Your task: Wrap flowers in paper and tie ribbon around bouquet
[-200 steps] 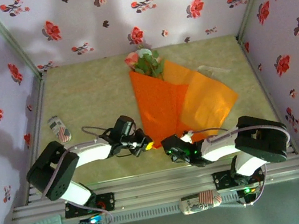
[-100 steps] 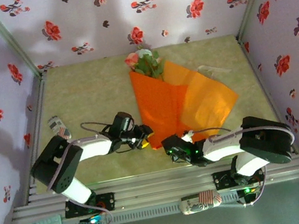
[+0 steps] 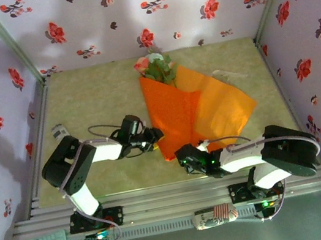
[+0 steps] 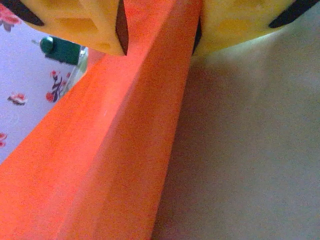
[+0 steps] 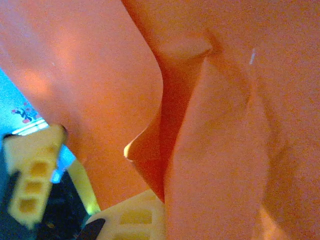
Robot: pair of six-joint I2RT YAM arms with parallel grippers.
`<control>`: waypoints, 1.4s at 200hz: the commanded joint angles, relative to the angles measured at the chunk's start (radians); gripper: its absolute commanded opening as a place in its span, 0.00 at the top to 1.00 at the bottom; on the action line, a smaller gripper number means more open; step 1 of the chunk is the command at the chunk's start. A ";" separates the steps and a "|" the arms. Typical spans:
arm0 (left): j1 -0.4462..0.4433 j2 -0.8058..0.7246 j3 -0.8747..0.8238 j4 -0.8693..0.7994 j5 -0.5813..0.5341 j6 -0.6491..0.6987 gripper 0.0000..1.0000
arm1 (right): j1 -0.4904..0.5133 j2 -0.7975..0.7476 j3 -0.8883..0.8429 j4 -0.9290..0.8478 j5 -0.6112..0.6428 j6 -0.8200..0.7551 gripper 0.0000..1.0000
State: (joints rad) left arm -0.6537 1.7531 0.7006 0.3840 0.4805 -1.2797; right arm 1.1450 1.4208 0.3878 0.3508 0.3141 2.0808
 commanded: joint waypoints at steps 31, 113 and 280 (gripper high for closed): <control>0.048 0.128 0.068 0.104 -0.034 0.068 1.00 | -0.017 -0.023 -0.020 -0.051 -0.033 0.384 1.00; 0.101 0.211 0.148 0.124 -0.052 0.103 1.00 | -0.036 -0.055 -0.037 -0.075 -0.051 0.373 1.00; 0.210 0.350 0.339 0.136 -0.029 0.112 0.91 | -0.057 -0.073 -0.049 -0.084 -0.078 0.364 1.00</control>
State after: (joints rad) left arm -0.4900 2.0476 0.9932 0.5205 0.5240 -1.1931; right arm 1.0908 1.3518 0.3515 0.3061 0.2527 2.0804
